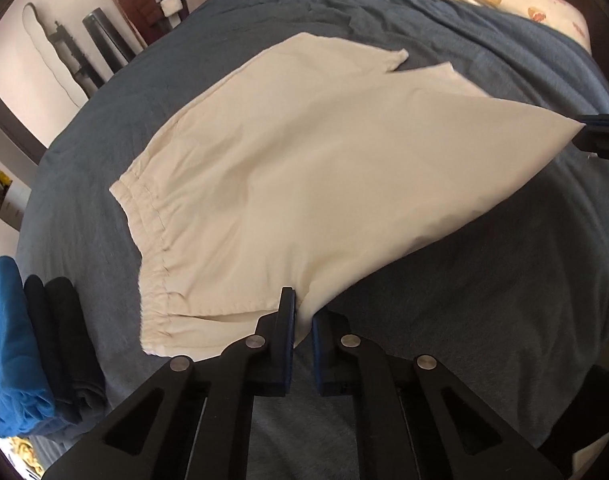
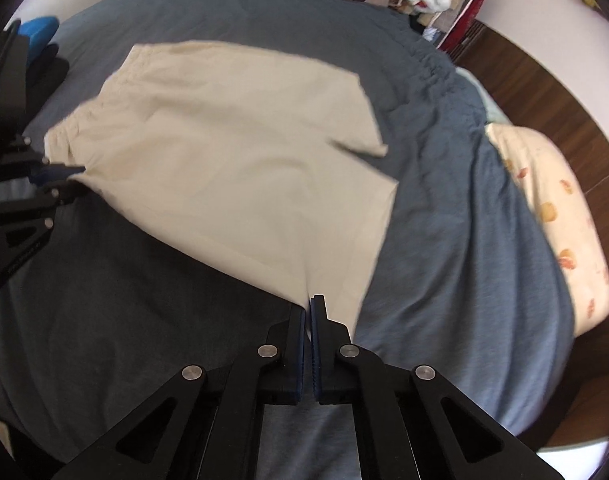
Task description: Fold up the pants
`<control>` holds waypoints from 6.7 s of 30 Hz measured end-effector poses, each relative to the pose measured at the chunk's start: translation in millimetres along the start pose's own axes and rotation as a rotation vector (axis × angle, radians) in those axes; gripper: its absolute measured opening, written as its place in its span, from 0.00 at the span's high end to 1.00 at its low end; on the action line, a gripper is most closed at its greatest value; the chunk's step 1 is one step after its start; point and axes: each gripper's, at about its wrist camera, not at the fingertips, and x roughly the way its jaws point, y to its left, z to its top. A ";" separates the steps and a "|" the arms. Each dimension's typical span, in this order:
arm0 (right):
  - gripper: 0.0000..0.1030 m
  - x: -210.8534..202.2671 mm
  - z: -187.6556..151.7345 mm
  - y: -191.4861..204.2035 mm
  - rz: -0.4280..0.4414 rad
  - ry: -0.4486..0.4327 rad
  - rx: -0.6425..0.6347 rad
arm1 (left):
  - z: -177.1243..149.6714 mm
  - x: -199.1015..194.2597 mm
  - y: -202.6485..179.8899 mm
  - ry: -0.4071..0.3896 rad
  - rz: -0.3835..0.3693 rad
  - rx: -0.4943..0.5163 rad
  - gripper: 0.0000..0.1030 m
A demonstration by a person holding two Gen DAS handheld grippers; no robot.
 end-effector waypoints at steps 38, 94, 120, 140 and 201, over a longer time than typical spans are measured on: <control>0.98 99.1 302.6 -99.5 0.272 0.014 -0.169 | 195.6 56.2 148.8 0.082 -0.014 -0.124 0.96; 0.44 105.9 307.7 -40.5 0.169 -0.134 0.028 | 137.1 80.9 264.9 0.075 0.001 -0.404 0.47; 0.44 136.8 262.6 -0.7 0.096 0.043 0.192 | 100.3 142.8 266.1 0.109 -0.161 -0.502 0.67; 0.44 136.7 249.2 -21.9 -0.001 0.022 0.284 | 116.3 135.6 263.6 0.058 -0.016 -0.397 0.69; 0.77 256.6 93.1 -176.5 0.716 0.092 0.842 | 198.4 80.7 0.1 -0.005 -0.051 -0.074 0.47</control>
